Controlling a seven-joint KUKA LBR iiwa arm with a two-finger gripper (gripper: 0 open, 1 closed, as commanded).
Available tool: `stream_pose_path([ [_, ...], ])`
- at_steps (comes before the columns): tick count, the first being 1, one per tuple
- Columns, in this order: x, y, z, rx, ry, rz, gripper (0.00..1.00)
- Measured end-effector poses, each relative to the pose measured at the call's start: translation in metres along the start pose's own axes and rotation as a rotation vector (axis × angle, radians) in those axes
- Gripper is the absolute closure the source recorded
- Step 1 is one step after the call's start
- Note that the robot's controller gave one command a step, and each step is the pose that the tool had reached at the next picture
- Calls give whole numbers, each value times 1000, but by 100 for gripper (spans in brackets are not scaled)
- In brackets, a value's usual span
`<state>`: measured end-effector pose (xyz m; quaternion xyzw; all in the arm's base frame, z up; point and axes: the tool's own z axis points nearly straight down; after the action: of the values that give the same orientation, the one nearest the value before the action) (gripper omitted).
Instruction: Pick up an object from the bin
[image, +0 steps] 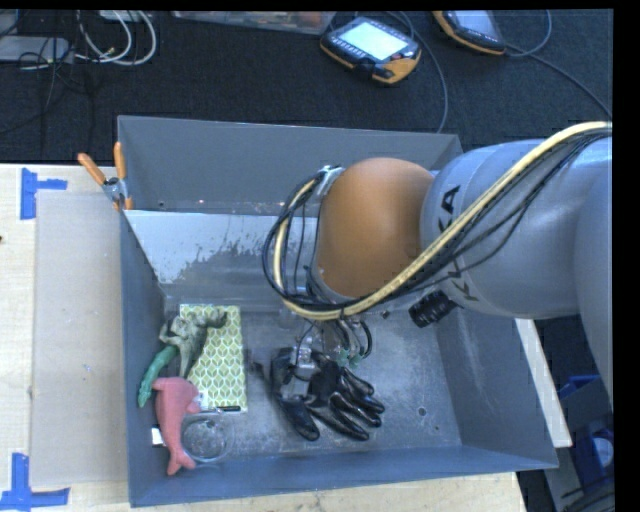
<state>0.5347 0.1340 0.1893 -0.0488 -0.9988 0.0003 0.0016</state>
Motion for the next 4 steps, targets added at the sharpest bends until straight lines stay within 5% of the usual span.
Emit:
stream_pose_path([
  [1, 7, -23, 25, 1, 4, 323, 0],
  [2, -8, -29, 59, 1, 3, 280, 0],
  [3, 1, -25, 99, 2, 5, 589, 0],
  [4, -2, -37, 119, 1, 4, 347, 100],
])
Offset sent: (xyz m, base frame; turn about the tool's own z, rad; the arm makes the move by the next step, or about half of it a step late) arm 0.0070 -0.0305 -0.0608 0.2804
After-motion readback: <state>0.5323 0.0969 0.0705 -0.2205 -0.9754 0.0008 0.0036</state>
